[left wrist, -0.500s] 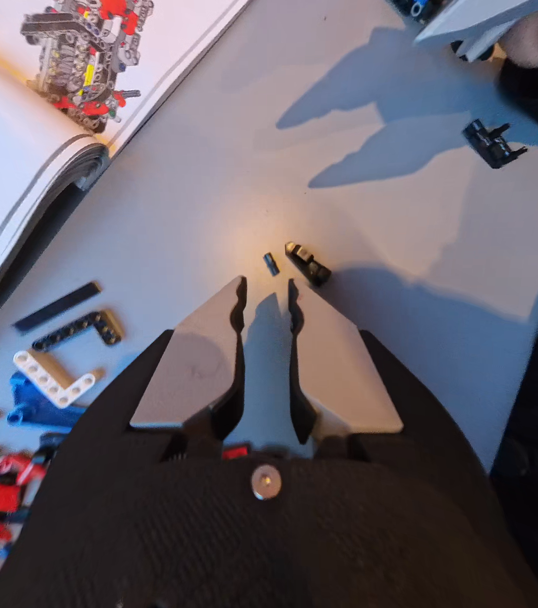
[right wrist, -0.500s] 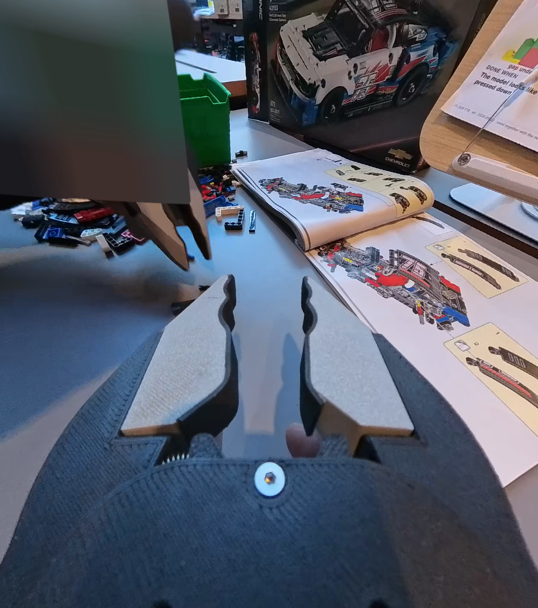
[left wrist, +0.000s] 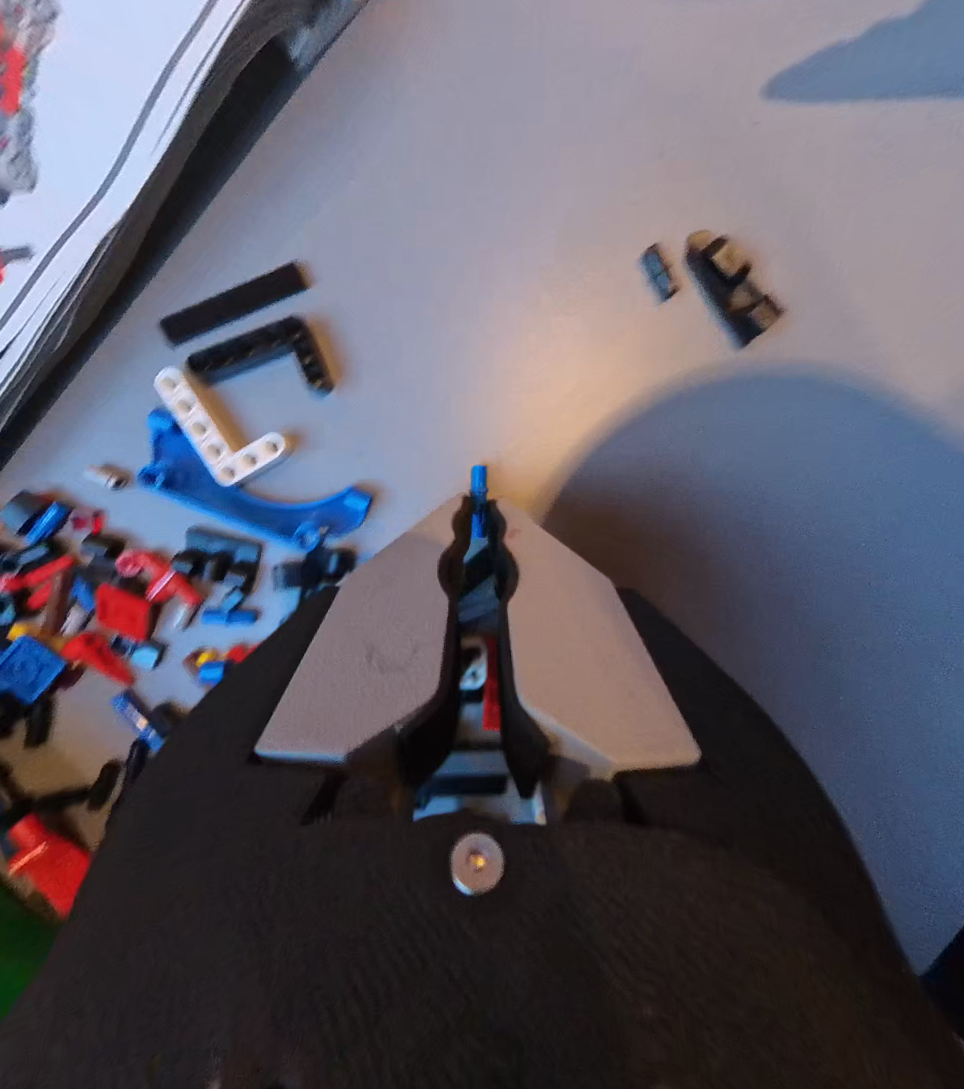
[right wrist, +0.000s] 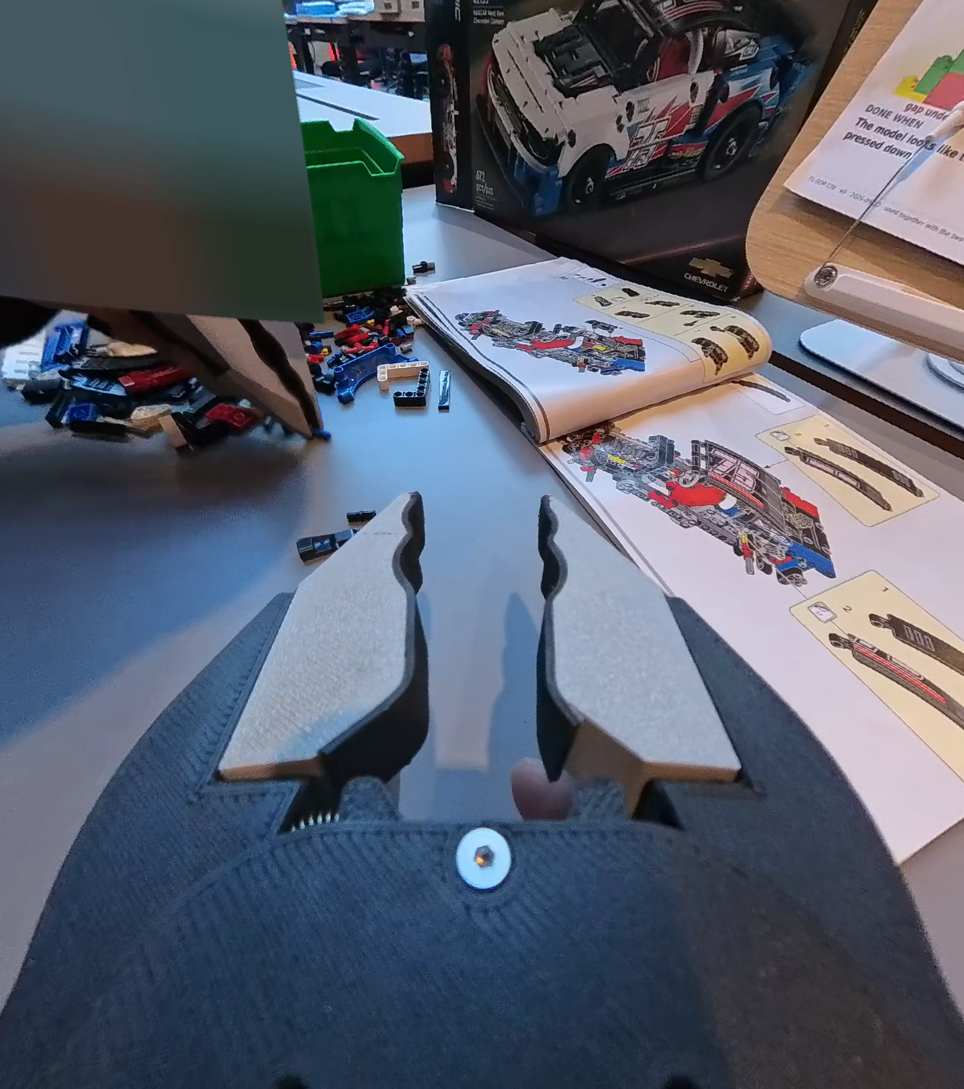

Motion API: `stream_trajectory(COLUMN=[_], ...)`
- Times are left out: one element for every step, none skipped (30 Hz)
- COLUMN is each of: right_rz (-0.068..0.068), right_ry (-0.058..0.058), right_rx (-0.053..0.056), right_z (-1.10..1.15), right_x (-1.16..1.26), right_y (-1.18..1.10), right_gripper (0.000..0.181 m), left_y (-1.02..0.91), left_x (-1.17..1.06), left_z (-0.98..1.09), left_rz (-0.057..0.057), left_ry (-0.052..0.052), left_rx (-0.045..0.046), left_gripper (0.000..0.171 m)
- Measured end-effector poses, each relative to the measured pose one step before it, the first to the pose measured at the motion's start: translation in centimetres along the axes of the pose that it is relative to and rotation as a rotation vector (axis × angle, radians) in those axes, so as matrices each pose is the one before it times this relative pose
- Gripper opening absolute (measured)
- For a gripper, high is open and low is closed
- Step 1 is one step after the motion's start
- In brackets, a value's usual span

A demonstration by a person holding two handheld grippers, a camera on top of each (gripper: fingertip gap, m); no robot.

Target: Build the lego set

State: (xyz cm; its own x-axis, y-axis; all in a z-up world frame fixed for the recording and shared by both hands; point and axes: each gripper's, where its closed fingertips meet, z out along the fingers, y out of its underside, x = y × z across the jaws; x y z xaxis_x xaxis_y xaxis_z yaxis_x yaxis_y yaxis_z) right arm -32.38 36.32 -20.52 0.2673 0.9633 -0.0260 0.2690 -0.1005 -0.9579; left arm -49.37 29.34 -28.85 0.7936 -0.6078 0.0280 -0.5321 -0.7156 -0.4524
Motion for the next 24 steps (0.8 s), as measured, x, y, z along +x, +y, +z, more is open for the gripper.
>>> stream_trajectory(right_rz=[-0.0009, -0.0026, -0.0034, -0.0029, -0.0014, 0.0002, 0.0016, 0.0019, 0.0015, 0.0015, 0.0013, 0.0003, -0.0011, -0.0028, -0.0035, -0.0032, -0.0021, -0.0004, 0.0023, 0.0040, 0.0034, 0.0017, -0.0005, -0.0021], right_ry=[-0.0010, -0.0001, 0.0010, 0.0007, 0.0010, 0.0001, -0.0012, -0.0018, -0.0021, -0.0027, -0.0021, -0.0021, -0.0018, -0.0002, 0.0014, 0.0026, 0.0041, 0.0028, -0.0006, -0.0021, -0.0020, -0.0024, -0.0011, 0.0010], right_rx=[-0.0011, -0.0018, -0.0011, -0.0013, -0.0018, -0.0005, -0.0001, 0.0005, 0.0012, 0.0002, -0.0013, -0.0013, -0.0010, 0.0000, 0.0004, -0.0007, -0.0011, 0.0011, 0.0029, 0.0027, 0.0024, 0.0015, -0.0001, -0.0005], right_z=[0.030, 0.014, 0.017, 0.016, 0.016, 0.008, 0.008, 0.008, 0.014, 0.034, 0.036, 0.053, 0.030, 0.023, 0.002, -0.022, -0.025, -0.044, -0.033, -0.033, -0.004, 0.000, -0.006, -0.004], right_x=[-0.028, -0.033, -0.021, -0.028, -0.004, -0.002, -0.019, -0.019, -0.031, -0.047, -0.039, -0.056, -0.068, -0.051, -0.029, 0.000, 0.056, 0.045, 0.010, -0.004, -0.005, -0.034, -0.022, -0.012], right_y=[0.015, 0.018, 0.010, 0.011, 0.038, 0.014, 0.019, -0.009, -0.009, -0.002, 0.025, 0.032, 0.004, -0.005, -0.013, 0.006, 0.011, -0.010, -0.036, -0.043, -0.039, -0.028, -0.007, 0.008], right_gripper=[0.035, 0.036, 0.036, 0.035, 0.036, 0.035, 0.035, 0.035, 0.035, 0.035, 0.035, 0.035, 0.035, 0.035, 0.035, 0.035, 0.035, 0.034, 0.034, 0.034, 0.034, 0.034, 0.034, 0.034], left_y=[0.601, 0.484, 0.296, 0.153, 0.031, -0.093, -0.150, -0.134, -0.013, 0.252, 0.547, 0.653, 0.503, 0.292, 0.283, 0.262, 0.108, 0.008, -0.035, 0.049, 0.039, -0.047, 0.043, 0.060], left_x=[-0.604, -0.594, -0.463, -0.215, -0.324, -0.719, -0.949, -0.942, -0.867, -0.989, -1.023, -0.956, -0.738, -0.400, -0.224, -0.210, -0.045, 0.107, 0.082, -0.055, 0.074, 0.247, 0.040, -0.217], left_z=[-0.364, -0.414, -0.557, -0.783, -1.022, -1.252, -1.341, -1.246, -0.989, -0.635, -0.231, 0.174, 0.457, 0.599, 0.638, 0.583, 0.500, 0.405, 0.350, 0.333, 0.268, 0.178, 0.064, -0.011], left_rz=[-0.0096, -0.0137, -0.0215, -0.0196, -0.0173, -0.0189, -0.0207, -0.0225, -0.0217, -0.0205, -0.0127, -0.0046, -0.0001, -0.0012, -0.0082, -0.0084, 0.0042, 0.0190, 0.0305, 0.0282, 0.0305, 0.0419, 0.0452, 0.0508], left_ry=[-0.0207, -0.0227, -0.0158, 0.0008, -0.0041, -0.0257, -0.0349, -0.0294, -0.0225, -0.0304, -0.0353, -0.0343, -0.0250, -0.0055, 0.0020, -0.0012, 0.0059, 0.0130, 0.0089, 0.0003, 0.0074, 0.0127, -0.0064, -0.0216], left_rx=[-0.01052, -0.00176, 0.00844, 0.01623, 0.02264, 0.02991, 0.02982, 0.02211, 0.00745, -0.01459, -0.03730, -0.04510, -0.03545, -0.02001, -0.02298, -0.02439, -0.01331, -0.00693, -0.00761, -0.01638, -0.02213, -0.01708, -0.01986, -0.02437], left_gripper=[0.004, 0.014, 0.025, 0.028, 0.028, 0.029, 0.028, 0.027, 0.026, 0.026, 0.027, 0.027, 0.025, 0.023, 0.022, 0.021, 0.020, 0.020, 0.019, 0.018, 0.018, 0.018, 0.017, 0.015])
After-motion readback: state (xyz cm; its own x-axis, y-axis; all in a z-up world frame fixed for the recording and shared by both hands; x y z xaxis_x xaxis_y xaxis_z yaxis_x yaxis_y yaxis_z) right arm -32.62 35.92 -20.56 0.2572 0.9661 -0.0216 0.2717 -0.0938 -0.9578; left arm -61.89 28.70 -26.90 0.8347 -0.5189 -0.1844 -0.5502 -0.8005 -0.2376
